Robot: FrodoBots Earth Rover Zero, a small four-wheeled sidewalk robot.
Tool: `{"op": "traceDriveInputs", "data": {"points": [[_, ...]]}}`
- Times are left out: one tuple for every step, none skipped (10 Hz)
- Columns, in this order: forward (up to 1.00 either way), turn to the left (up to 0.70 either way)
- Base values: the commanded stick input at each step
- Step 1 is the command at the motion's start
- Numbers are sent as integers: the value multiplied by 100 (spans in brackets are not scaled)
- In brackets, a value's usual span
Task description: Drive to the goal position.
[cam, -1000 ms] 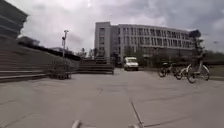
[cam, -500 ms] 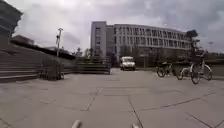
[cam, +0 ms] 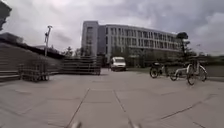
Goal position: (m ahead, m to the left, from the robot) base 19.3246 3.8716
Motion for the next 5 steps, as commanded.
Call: {"op": "traceDriveInputs", "data": {"points": [[85, 0], [85, 0], [85, 0], [85, 0], [85, 0]]}}
